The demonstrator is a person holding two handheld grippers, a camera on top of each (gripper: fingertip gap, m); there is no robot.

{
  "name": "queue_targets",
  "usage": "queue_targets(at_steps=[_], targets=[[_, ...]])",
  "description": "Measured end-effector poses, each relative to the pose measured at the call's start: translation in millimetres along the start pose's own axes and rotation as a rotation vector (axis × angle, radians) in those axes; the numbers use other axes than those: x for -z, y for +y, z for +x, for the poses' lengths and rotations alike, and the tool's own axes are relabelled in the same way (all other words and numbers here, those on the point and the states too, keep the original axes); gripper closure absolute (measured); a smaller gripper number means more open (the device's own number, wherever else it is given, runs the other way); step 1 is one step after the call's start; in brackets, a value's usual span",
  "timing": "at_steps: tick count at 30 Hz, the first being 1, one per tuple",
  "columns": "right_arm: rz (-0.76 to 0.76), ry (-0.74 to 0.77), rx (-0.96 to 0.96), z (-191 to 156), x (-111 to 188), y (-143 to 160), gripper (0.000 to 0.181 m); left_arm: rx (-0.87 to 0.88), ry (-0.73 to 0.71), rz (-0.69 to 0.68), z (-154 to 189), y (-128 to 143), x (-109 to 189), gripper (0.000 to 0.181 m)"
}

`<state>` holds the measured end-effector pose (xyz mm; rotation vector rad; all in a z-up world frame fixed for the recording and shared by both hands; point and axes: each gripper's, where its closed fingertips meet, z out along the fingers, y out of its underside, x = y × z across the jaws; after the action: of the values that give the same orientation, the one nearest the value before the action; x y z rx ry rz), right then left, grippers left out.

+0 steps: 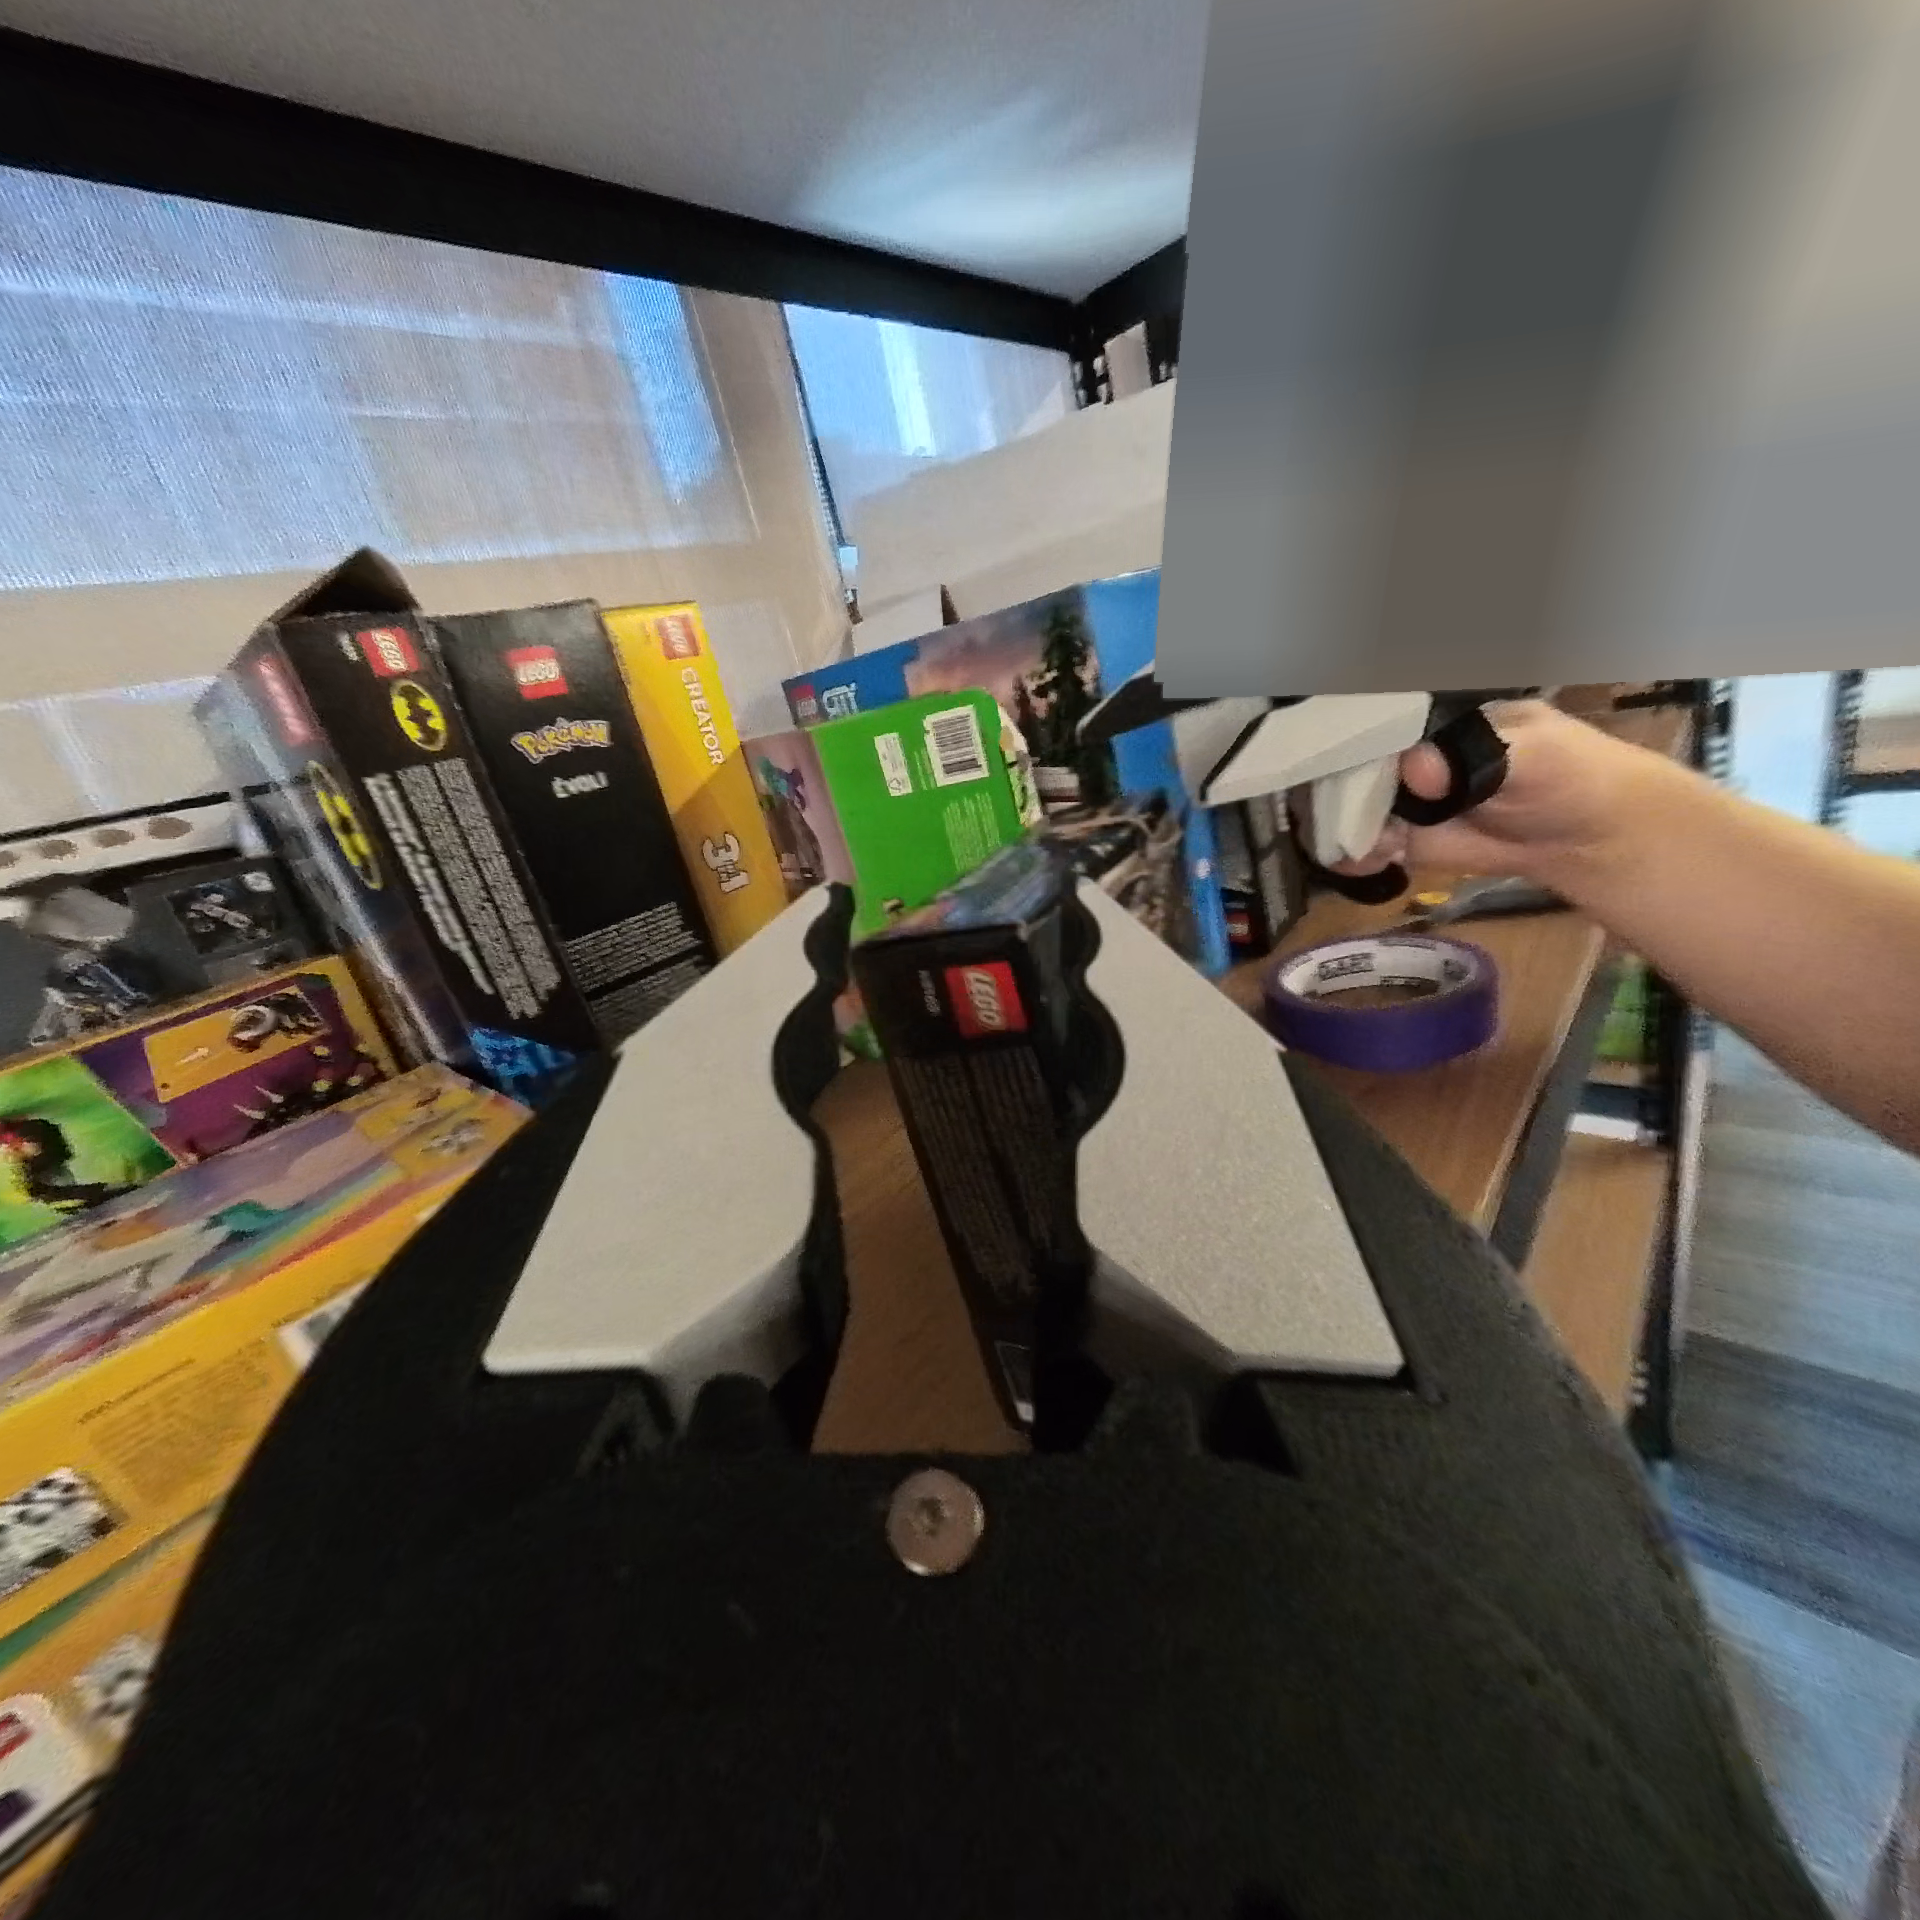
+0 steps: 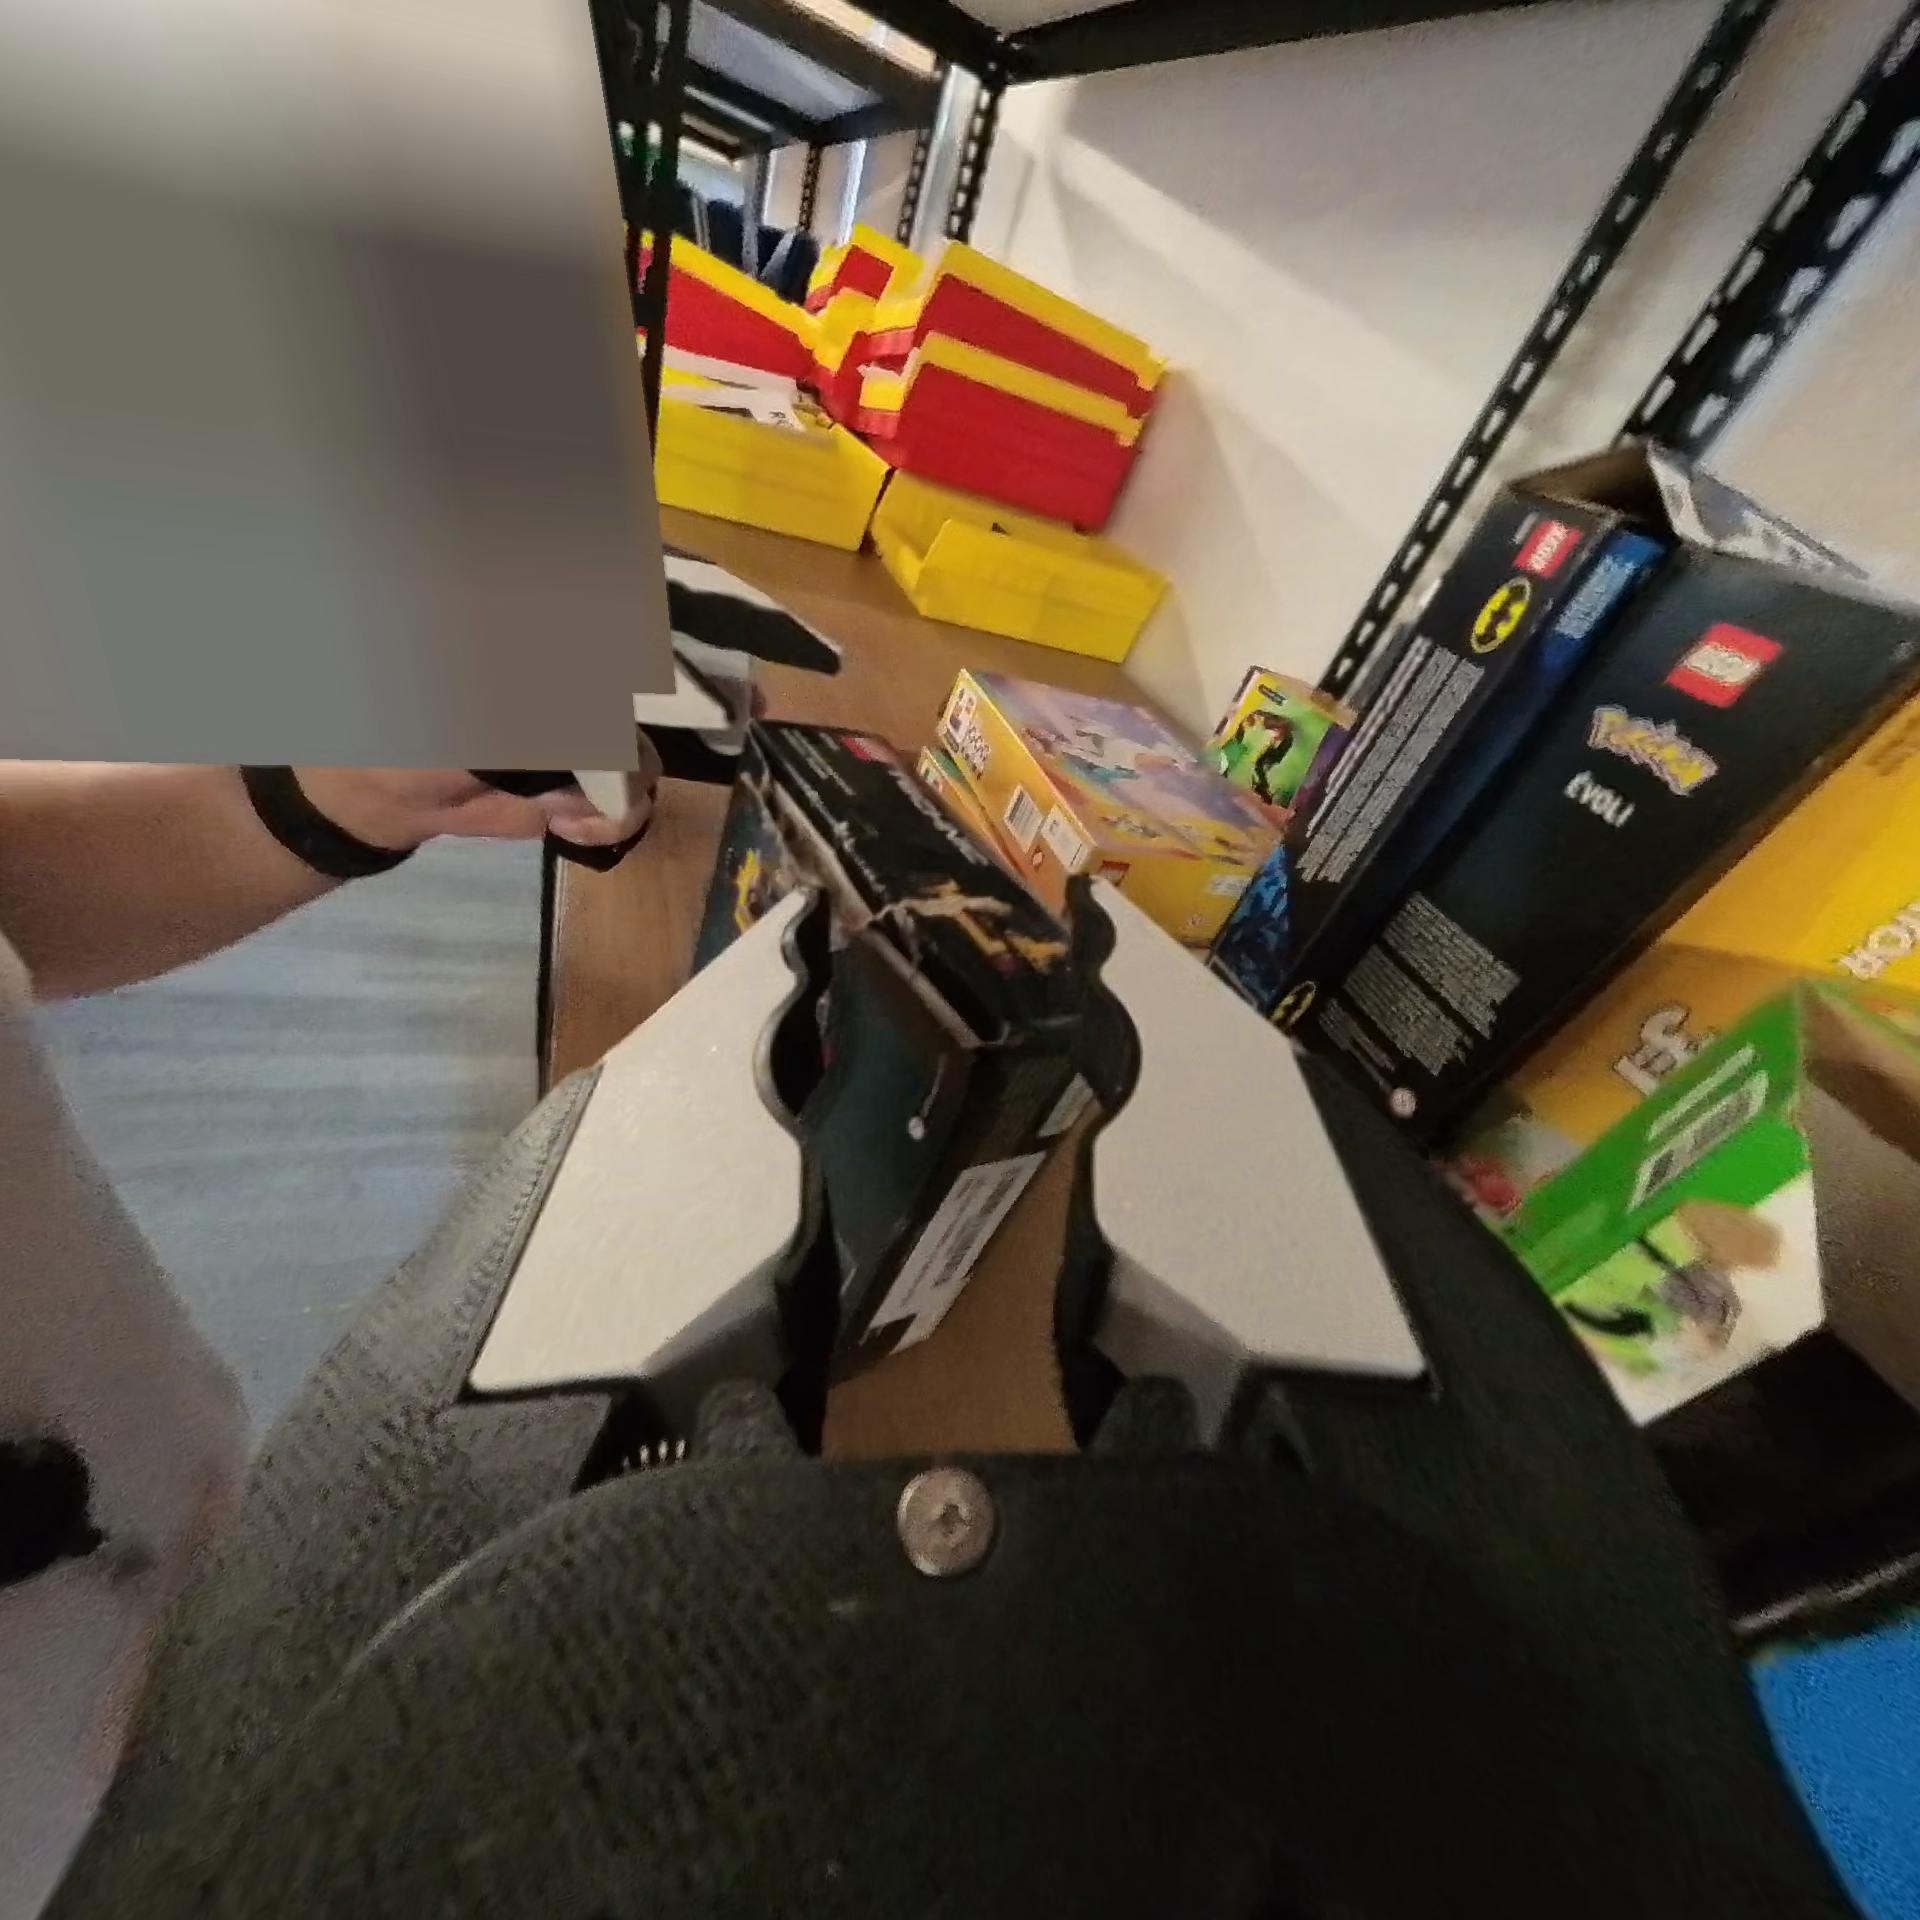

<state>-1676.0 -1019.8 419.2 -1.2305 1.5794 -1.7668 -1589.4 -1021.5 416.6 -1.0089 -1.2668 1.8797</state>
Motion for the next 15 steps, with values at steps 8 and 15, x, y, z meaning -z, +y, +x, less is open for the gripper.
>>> queue_targets(at_steps=[8,15], targets=[[-0.013,0.110,-0.080,-2,1,18,0.128,0.137,0.090,-0.086,1,27,-1,0.122],[-0.014,0.201,-0.121,3,4,25,0.125,0.152,0.133,-0.130,4,44,-8,0.128]])
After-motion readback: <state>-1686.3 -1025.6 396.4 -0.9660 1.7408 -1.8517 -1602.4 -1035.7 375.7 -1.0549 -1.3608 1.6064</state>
